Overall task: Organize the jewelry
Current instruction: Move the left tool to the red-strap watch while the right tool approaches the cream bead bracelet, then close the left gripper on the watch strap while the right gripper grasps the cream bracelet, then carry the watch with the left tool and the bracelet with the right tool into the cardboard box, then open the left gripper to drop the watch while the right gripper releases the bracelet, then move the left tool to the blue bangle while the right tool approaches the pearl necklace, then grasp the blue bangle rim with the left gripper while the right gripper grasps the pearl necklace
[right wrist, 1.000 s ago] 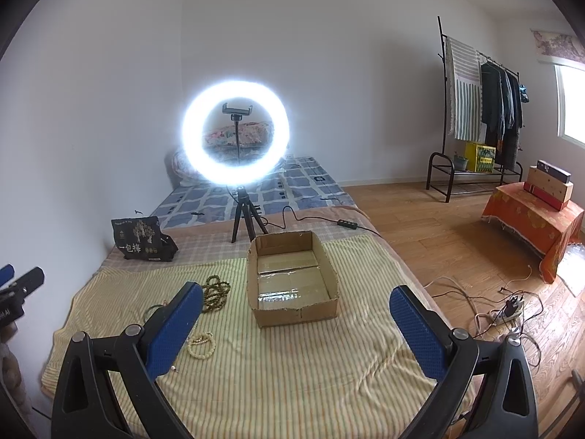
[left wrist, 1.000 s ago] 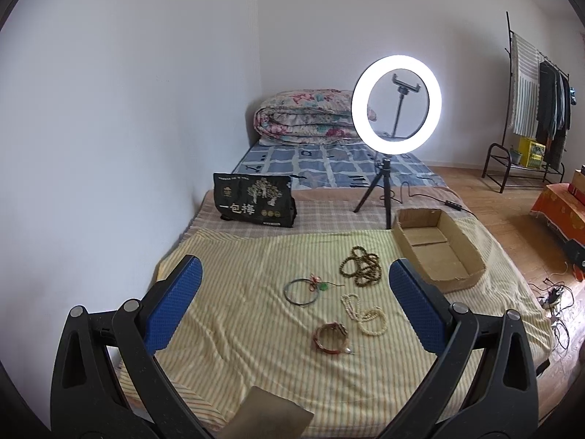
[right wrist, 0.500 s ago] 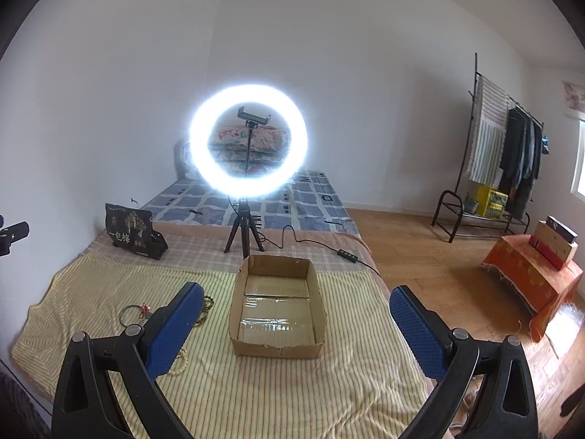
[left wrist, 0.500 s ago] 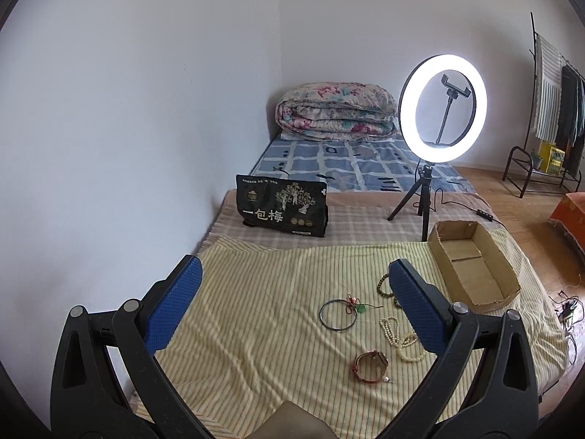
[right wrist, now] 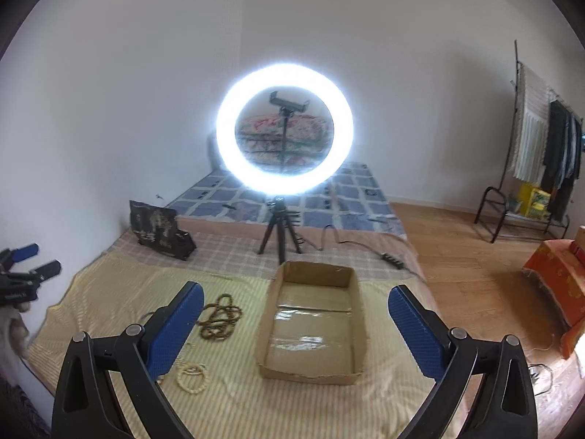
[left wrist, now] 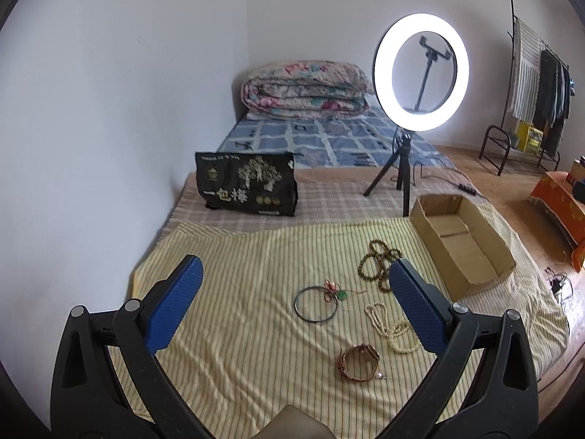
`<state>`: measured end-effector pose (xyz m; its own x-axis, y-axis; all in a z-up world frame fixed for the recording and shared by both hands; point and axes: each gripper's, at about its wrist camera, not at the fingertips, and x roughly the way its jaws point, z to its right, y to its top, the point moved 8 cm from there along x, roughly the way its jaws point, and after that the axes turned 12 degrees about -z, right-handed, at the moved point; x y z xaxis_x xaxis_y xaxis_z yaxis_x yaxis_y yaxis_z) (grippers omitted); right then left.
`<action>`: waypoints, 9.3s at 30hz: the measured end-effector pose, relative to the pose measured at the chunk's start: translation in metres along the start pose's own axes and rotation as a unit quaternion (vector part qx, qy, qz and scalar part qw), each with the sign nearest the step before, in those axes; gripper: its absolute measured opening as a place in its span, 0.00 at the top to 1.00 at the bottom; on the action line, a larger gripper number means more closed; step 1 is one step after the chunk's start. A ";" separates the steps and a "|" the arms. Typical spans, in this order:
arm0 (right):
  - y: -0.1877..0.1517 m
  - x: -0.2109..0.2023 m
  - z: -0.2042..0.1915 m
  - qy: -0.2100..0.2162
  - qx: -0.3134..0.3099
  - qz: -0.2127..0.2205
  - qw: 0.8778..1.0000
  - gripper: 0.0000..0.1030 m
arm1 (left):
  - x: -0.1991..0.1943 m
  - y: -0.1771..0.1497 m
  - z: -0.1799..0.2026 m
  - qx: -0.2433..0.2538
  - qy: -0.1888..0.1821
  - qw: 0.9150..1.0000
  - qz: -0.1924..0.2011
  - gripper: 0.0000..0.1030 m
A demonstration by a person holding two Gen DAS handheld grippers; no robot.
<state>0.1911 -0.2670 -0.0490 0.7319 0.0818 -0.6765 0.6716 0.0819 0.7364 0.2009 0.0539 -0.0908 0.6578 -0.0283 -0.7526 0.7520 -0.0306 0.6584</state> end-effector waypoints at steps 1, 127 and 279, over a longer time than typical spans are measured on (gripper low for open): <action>-0.001 0.006 -0.006 0.007 -0.002 -0.008 1.000 0.01 | 0.006 -0.004 0.003 0.005 -0.004 1.000 -0.009 0.00; -0.039 0.196 0.079 0.111 0.158 -0.135 0.972 0.95 | 0.183 0.001 0.269 0.052 -0.228 0.960 -0.154 0.93; -0.142 0.264 -0.177 0.140 -0.190 -0.277 0.931 0.74 | 0.263 -0.073 0.029 0.019 -0.067 0.972 -0.224 0.28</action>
<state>0.2680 -0.0815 -0.3330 0.1907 0.1740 -0.9661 0.8088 0.5298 0.2551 0.3178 0.0201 -0.3364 0.2504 -0.1340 -0.9588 0.9582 -0.1070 0.2652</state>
